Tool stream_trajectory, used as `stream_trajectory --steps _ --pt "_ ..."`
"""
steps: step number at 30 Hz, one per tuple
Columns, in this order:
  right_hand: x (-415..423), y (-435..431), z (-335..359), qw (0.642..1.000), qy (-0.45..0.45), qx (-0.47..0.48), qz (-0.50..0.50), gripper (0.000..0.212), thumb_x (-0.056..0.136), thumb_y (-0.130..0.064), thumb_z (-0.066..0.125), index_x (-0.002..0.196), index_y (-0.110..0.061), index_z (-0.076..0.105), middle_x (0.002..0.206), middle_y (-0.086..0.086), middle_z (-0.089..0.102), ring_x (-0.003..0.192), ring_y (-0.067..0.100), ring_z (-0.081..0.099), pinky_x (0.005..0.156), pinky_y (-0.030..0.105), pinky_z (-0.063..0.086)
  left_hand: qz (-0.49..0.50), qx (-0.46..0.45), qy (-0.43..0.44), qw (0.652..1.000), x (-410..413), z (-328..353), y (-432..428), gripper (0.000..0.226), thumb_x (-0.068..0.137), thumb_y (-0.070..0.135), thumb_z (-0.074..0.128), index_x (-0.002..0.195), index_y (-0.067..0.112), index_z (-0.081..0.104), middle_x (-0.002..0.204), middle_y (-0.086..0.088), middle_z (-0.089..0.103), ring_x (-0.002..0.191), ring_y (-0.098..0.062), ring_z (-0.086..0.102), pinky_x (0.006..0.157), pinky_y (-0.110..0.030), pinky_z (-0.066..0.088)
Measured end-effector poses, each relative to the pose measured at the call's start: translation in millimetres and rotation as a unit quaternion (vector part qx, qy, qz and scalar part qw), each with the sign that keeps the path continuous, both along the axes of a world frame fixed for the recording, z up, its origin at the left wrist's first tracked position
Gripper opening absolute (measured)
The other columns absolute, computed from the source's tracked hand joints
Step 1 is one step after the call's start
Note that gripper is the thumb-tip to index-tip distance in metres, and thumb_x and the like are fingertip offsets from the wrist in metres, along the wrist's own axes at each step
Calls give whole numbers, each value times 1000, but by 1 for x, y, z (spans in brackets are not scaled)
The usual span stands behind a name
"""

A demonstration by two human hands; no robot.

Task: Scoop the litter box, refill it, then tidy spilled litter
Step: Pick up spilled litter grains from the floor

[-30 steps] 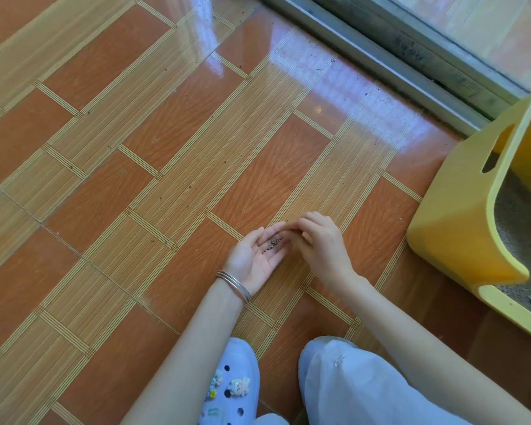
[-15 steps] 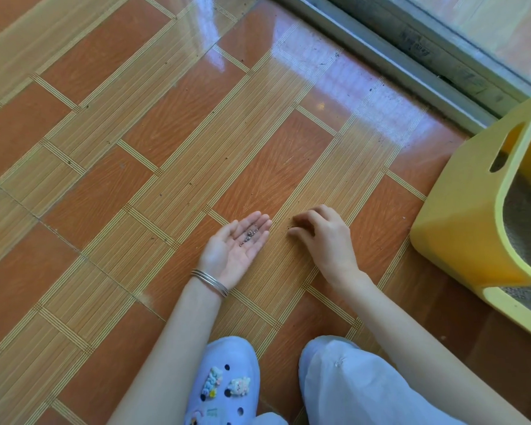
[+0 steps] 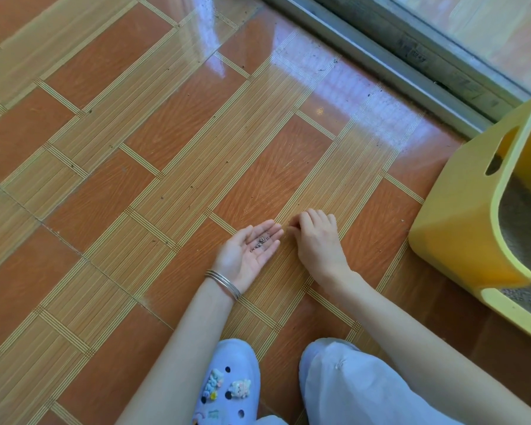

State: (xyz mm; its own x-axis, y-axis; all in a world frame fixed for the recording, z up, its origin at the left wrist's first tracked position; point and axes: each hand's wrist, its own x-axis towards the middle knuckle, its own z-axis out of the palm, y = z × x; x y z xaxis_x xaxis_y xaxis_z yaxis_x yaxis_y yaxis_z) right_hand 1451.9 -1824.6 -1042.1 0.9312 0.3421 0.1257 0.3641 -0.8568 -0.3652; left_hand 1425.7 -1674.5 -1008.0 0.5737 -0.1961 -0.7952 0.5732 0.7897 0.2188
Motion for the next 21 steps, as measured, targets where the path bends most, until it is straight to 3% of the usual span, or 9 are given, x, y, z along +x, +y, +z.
stream_trajectory --steps 4,7,11,15,21 --pt "0 0 25 986 75 151 -13 13 86 -24 59 82 -13 66 79 -4 64 75 13 58 72 27 38 -2 -2 7 1000 3 4 -15 35 101 15 32 105 -6 60 103 -21 65 99 -28 63 85 -39 50" --pt "14 -13 27 977 63 194 -62 7 82 -20 68 86 -15 72 79 -4 64 76 15 59 73 32 47 9 -38 5 999 6 4 -14 36 101 15 32 115 -9 56 114 -24 62 108 -31 60 92 -39 48" --pt "34 -25 13 981 77 154 -84 10 82 -17 68 89 -12 72 83 2 62 80 18 57 73 37 50 20 -34 2 999 6 -1 1 37 100 15 32 118 -7 55 118 -22 62 111 -30 60 92 -38 50" --pt "38 -25 6 990 73 115 -36 9 82 -14 69 89 -11 72 87 3 63 84 20 59 77 36 50 36 -35 3 999 3 -3 11 36 100 15 33 116 -7 57 118 -21 62 110 -30 61 91 -38 50" --pt "19 -24 3 993 49 104 11 6 78 -14 72 84 -11 73 81 2 64 78 20 60 70 33 52 41 -41 -1 998 2 -3 14 36 100 15 33 115 -6 58 116 -21 63 110 -29 61 90 -37 51"
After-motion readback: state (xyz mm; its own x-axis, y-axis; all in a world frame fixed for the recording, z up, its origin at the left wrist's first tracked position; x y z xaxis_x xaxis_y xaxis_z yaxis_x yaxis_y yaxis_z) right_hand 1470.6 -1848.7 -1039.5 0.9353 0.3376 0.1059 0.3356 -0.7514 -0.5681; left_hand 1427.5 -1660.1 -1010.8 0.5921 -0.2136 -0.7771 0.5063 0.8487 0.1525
